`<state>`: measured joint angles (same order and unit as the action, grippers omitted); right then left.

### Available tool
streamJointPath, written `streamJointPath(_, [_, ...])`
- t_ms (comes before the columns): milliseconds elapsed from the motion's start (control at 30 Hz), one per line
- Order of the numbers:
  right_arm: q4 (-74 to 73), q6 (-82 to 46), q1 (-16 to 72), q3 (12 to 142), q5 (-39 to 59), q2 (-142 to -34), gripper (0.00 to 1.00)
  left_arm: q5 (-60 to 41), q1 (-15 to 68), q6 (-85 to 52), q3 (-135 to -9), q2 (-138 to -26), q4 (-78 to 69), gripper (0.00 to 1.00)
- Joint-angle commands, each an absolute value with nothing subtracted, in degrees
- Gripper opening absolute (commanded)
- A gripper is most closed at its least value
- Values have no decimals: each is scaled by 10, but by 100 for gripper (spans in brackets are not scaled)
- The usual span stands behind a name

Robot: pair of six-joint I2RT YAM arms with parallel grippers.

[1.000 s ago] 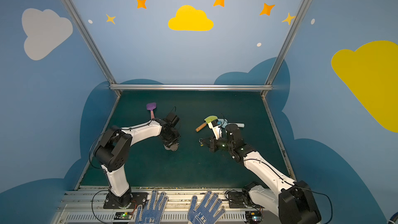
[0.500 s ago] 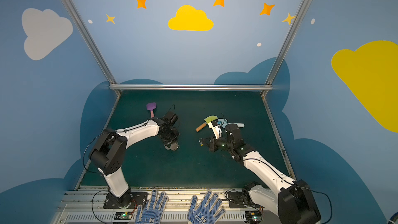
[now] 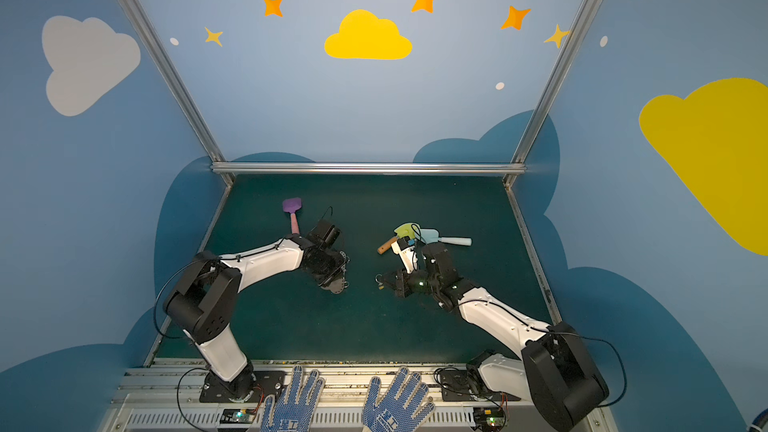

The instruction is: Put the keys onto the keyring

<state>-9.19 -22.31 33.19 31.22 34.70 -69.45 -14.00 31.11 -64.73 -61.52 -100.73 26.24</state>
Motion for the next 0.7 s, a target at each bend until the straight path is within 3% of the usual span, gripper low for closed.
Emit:
streamJointPath(0, [-112,-228,337,310,340,-698,0,-125,309,-636,-608,-997,279,4])
streamJointPath(100, [-115,-230,338,310,336,-697,0,-125,309,-634,-614,-1001,276,7])
streamJointPath(233, [-110,-230,340,310,330,-690,0,-125,309,-624,-629,-1010,285,24])
streamJointPath(667, [-96,-226,340,315,325,-679,0,-109,308,-606,-640,-1037,297,20])
